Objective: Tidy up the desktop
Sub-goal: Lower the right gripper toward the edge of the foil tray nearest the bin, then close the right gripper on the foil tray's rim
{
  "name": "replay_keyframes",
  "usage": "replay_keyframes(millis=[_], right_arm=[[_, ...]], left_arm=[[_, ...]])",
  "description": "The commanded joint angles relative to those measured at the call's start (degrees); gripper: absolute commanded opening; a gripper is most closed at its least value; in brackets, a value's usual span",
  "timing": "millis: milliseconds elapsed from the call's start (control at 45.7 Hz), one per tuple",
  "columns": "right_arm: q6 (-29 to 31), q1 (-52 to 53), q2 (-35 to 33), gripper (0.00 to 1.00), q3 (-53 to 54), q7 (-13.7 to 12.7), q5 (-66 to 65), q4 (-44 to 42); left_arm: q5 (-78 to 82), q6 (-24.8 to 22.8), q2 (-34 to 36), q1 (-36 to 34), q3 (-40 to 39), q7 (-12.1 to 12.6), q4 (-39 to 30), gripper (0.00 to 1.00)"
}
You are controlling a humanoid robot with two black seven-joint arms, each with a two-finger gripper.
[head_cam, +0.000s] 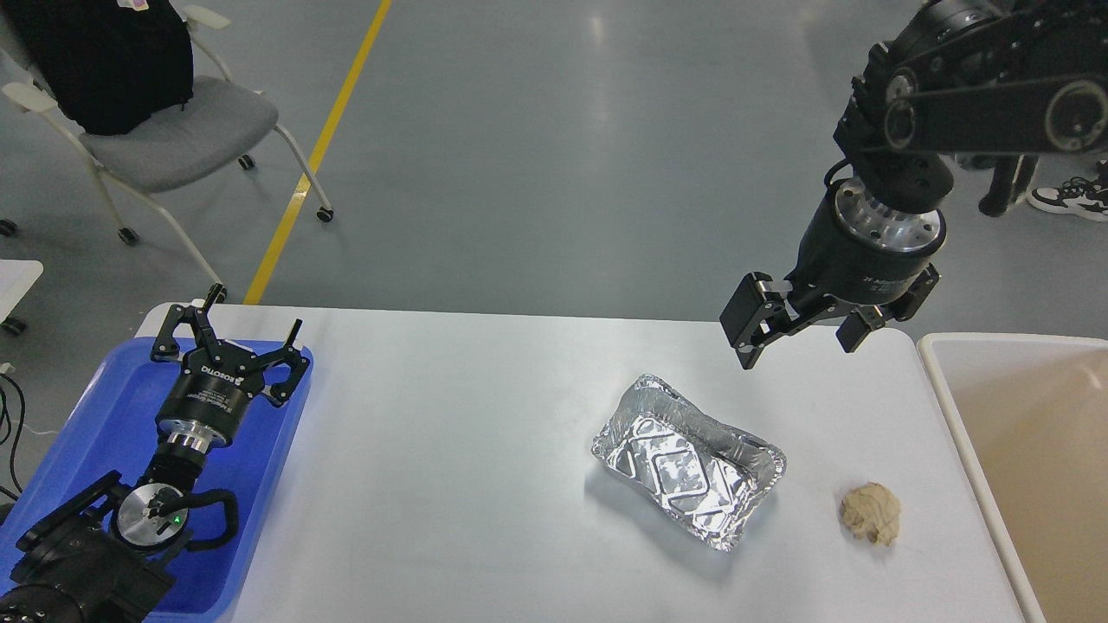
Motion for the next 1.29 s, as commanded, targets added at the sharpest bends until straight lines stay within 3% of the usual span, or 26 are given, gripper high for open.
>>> replay_keyframes(millis=[0,306,591,766,875,1269], right_arm=[[-0.96,-5.52,-0.08,1.0,0.36,0.0,0.23,-0.49],[-14.49,-17.91,-3.6,1.0,1.15,-0.27,-0.91,-0.4],[-24.51,-27.32,-2.81,1.0,2.2,-0.97,-0.65,-0.32],[-30.48,-31.71,-1.84,0.99,2.9,-7.81,1.63,-0.31],[-33.04,-33.74,-2.02,0.99,4.04,-10.55,4.45,-0.31],[-43.23,-41.3,-4.04,0.99,6.77,-15.82,7.26,-1.98]], left_arm=[[0.0,0.01,0.0,0.0,0.0,0.0,0.0,0.99],[0.0,0.01,0.0,0.09,0.0,0.0,0.0,0.99],[0.0,0.01,0.0,0.0,0.0,0.0,0.0,0.99],[0.0,0.01,0.0,0.0,0.0,0.0,0.0,0.99],[0.0,0.01,0.0,0.09,0.0,0.0,0.0,0.99],[0.0,0.01,0.0,0.09,0.0,0.0,0.0,0.99]])
